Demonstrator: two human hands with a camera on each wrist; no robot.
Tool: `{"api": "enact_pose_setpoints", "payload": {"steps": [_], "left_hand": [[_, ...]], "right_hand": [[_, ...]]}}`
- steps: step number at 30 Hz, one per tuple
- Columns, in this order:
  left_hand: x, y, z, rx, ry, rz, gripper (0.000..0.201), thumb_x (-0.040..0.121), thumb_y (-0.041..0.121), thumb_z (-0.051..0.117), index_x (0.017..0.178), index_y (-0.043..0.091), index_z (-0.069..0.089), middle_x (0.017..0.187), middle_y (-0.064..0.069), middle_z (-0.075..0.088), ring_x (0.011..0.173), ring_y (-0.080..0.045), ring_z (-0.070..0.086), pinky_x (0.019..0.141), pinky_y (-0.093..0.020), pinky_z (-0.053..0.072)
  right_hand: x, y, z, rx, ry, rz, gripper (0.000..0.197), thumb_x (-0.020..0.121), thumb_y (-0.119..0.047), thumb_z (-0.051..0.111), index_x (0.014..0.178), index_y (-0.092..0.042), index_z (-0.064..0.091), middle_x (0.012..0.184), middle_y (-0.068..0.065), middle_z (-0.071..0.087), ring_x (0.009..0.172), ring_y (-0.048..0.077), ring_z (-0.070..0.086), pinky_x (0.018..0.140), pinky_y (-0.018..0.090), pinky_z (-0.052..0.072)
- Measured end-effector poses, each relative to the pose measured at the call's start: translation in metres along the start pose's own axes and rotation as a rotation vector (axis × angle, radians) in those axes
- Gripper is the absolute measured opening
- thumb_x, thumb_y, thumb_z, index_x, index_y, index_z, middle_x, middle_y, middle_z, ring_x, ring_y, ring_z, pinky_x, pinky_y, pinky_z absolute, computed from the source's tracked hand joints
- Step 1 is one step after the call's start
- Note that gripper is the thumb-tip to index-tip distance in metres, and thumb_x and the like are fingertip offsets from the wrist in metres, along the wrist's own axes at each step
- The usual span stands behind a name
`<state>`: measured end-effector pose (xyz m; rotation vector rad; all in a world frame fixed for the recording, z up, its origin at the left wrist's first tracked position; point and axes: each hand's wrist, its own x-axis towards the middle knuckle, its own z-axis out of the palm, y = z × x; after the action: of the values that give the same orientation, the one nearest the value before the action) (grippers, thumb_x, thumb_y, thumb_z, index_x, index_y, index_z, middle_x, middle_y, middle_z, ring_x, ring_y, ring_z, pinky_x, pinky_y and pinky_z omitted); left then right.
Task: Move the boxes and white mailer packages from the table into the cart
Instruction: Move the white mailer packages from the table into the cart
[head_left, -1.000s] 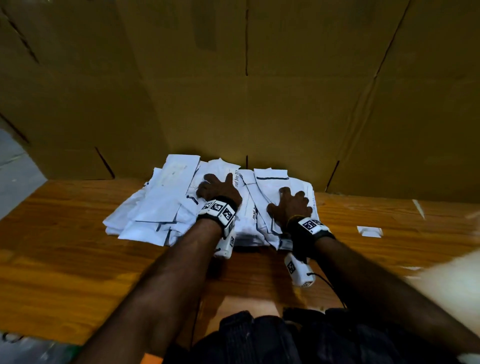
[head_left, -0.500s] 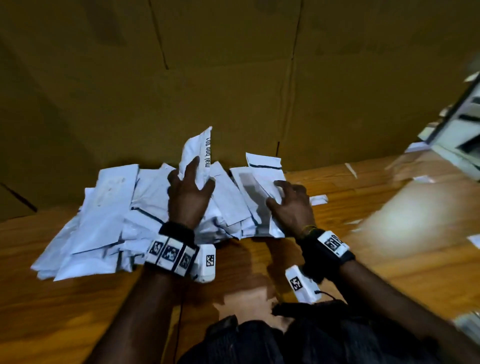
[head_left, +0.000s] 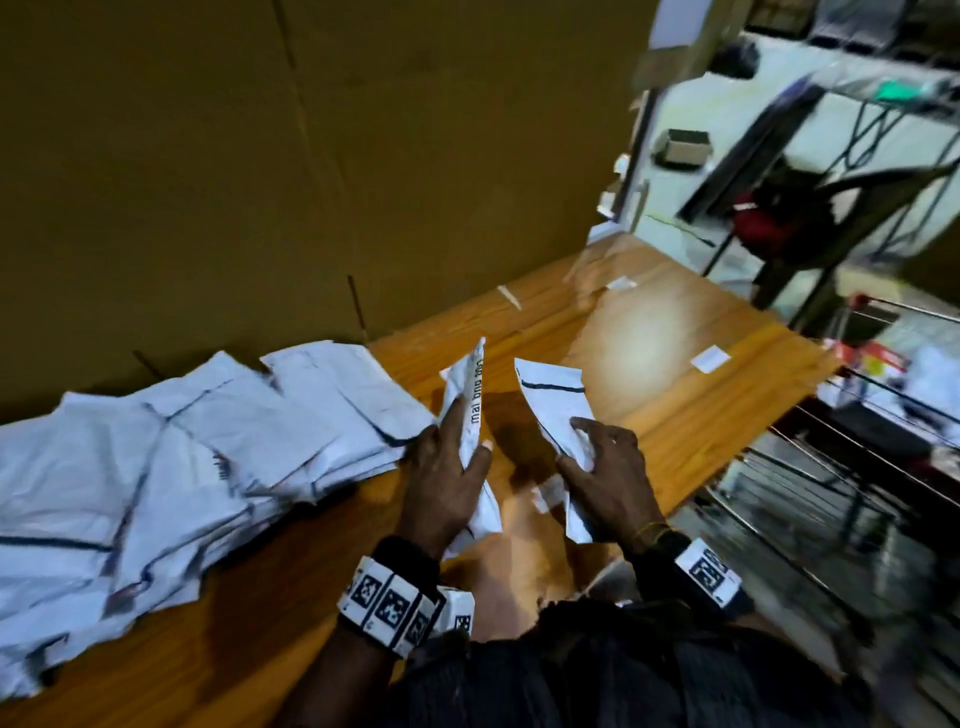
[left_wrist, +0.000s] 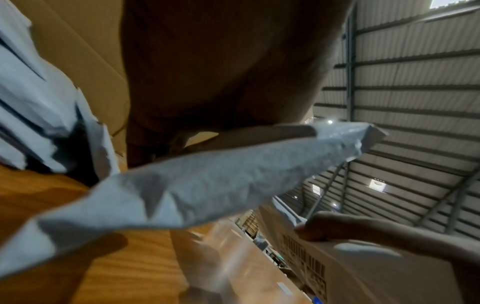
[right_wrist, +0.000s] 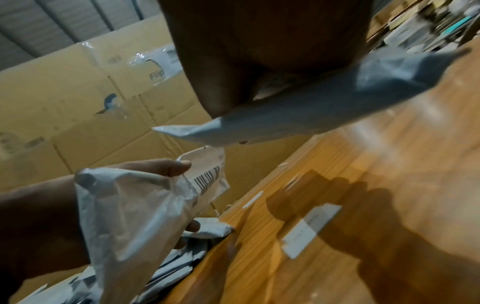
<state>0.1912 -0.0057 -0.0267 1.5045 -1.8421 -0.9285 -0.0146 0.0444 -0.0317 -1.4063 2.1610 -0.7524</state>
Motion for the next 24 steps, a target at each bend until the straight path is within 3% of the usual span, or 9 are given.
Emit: {"api": "enact_pose_setpoints", "payload": {"steps": [3, 7, 14, 19, 22, 24], "left_hand": [[-0.001, 0.024, 0.036, 0.023, -0.114, 0.000, 0.068, 0.096, 0.041, 0.052, 0.152, 0.042, 0.013, 0.144, -0.013, 0.035, 0.132, -0.029, 0.037, 0.108, -0.041, 0.034], [-0.006, 0.058, 0.081, 0.039, -0.192, 0.013, 0.068, 0.096, 0.041, 0.053, 0.153, 0.040, 0.015, 0.153, -0.008, 0.028, 0.139, -0.026, 0.030, 0.114, -0.043, 0.029], [-0.016, 0.114, 0.157, 0.016, -0.322, 0.040, 0.062, 0.099, 0.042, 0.045, 0.152, 0.043, 0.013, 0.151, -0.010, 0.028, 0.140, -0.027, 0.032, 0.108, -0.036, 0.032], [-0.020, 0.147, 0.216, 0.047, -0.396, 0.046, 0.061, 0.100, 0.043, 0.043, 0.152, 0.043, 0.010, 0.152, -0.011, 0.026, 0.141, -0.027, 0.032, 0.109, -0.036, 0.030], [-0.023, 0.163, 0.251, 0.044, -0.445, 0.060, 0.062, 0.099, 0.047, 0.042, 0.152, 0.044, 0.010, 0.151, -0.009, 0.026, 0.140, -0.027, 0.032, 0.111, -0.038, 0.030], [-0.024, 0.171, 0.273, 0.041, -0.495, 0.081, 0.063, 0.098, 0.050, 0.042, 0.152, 0.045, 0.009, 0.150, -0.009, 0.028, 0.141, -0.025, 0.030, 0.113, -0.040, 0.030]], "right_hand": [[-0.008, 0.025, -0.028, 0.031, 0.033, 0.057, 0.075, 0.069, -0.068, 0.045, 0.135, -0.032, 0.049, 0.134, 0.011, 0.043, 0.124, 0.032, 0.043, 0.100, 0.043, 0.041], [-0.014, 0.067, -0.062, 0.022, 0.069, 0.086, 0.057, 0.085, -0.053, 0.062, 0.136, -0.033, 0.047, 0.135, 0.010, 0.040, 0.124, 0.032, 0.043, 0.100, 0.043, 0.042], [-0.019, 0.144, -0.116, 0.043, 0.152, 0.143, 0.054, 0.086, -0.048, 0.059, 0.136, -0.032, 0.047, 0.135, 0.008, 0.045, 0.126, 0.028, 0.042, 0.101, 0.042, 0.040], [-0.026, 0.196, -0.154, 0.067, 0.193, 0.196, 0.054, 0.085, -0.047, 0.059, 0.136, -0.033, 0.047, 0.132, 0.010, 0.044, 0.125, 0.030, 0.042, 0.100, 0.042, 0.040], [-0.031, 0.225, -0.174, 0.073, 0.213, 0.237, 0.062, 0.078, -0.057, 0.051, 0.136, -0.034, 0.047, 0.133, 0.009, 0.045, 0.124, 0.029, 0.044, 0.100, 0.041, 0.040], [-0.037, 0.241, -0.188, 0.083, 0.237, 0.283, 0.059, 0.080, -0.052, 0.054, 0.136, -0.033, 0.048, 0.132, 0.008, 0.045, 0.123, 0.029, 0.043, 0.100, 0.040, 0.040]]}}
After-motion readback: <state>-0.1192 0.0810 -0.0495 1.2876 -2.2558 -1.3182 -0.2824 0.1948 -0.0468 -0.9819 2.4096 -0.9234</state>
